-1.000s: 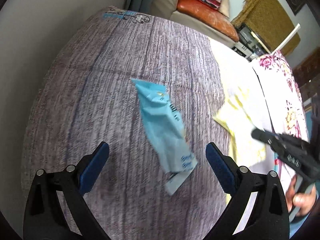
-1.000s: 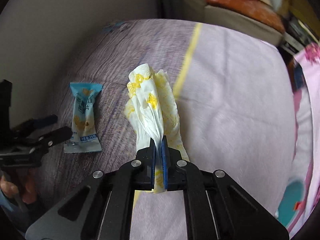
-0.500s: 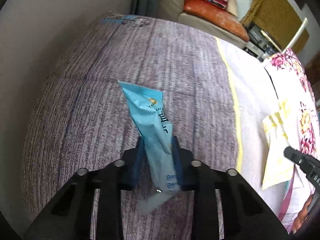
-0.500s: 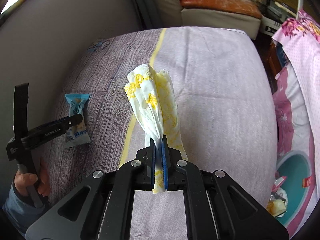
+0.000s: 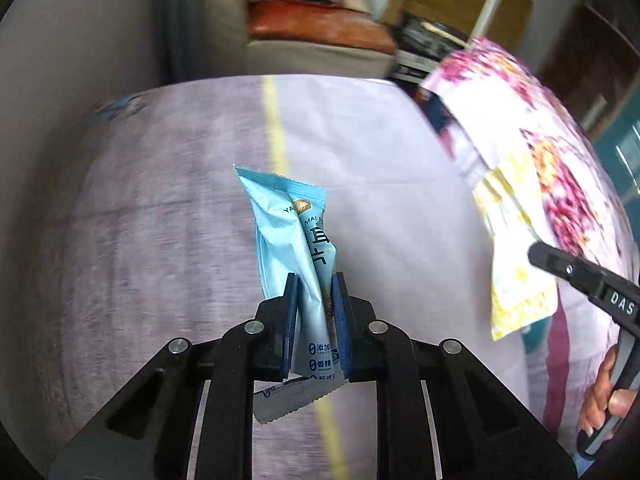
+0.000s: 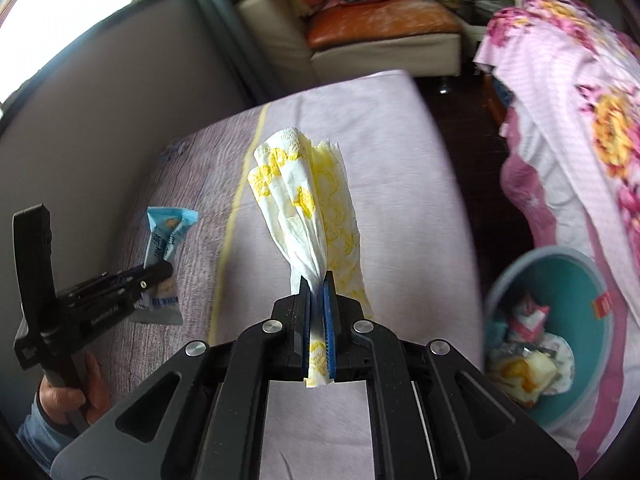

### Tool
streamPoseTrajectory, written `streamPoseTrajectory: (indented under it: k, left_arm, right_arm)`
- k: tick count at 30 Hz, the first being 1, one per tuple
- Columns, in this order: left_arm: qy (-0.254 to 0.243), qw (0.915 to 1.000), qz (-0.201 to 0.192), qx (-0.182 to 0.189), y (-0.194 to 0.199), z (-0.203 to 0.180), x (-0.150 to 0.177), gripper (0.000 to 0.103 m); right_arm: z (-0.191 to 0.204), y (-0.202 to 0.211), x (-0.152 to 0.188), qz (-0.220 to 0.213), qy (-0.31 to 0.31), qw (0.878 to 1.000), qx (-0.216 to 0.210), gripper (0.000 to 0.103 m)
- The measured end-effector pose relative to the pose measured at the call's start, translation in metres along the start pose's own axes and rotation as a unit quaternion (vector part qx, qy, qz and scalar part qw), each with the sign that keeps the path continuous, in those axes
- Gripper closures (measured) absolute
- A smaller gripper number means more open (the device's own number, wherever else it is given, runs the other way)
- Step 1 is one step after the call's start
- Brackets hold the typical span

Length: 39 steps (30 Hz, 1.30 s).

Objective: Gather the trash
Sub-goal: 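Lift the blue bag and yellow wipe and carry them over the teal bin, then open left tool to drop the blue bag while right tool drops the wipe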

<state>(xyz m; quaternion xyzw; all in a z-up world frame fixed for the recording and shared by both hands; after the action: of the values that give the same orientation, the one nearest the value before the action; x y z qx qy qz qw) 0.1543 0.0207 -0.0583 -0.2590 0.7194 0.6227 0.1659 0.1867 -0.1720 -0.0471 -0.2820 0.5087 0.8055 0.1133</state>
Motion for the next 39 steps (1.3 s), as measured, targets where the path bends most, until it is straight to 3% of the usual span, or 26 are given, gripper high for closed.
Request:
streamPoseTrajectory:
  k: [8,21,29,39]
  left_arm:
    - [-0.084,0.9951,0.004,0.052,-0.005,-0.105,0.01,0.085]
    - [-0.165,0.9807,0.029,0.102,-0.023,-0.229,0.034,0.085]
    - [-0.195,0.9714,0.054,0.124,-0.047,-0.275,0.047,0.085]
    - [-0.212,0.9633,0.084,0.143,-0.081,-0.305,0.055,0.081]
  right_arm:
    - [-0.065,0.061,0.014,-0.05,-0.057,0.997,0.032,0.097]
    - [-0.166,0.135,0.053,-0.101,-0.142,0.982,0.079,0.097]
    - [-0.214,0.148,0.076,-0.096,-0.18,0.974,0.1,0.097]
    - [-0.242,0.139,0.089,-0.074,-0.203,0.969,0.116,0.097]
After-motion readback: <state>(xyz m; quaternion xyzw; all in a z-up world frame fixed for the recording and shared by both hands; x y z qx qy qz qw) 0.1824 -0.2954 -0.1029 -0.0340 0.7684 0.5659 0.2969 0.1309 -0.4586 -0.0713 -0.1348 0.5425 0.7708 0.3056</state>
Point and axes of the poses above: each gripper's, at about its wrist camera, not at the fingertips, and y roughly against the way its jaws point, z to its left, x to its underside, the point moved 5 cm from there along -y, roughly the way its jaws point, and after that the axes turned 6 degrees about -z, right-handed, at the moved point
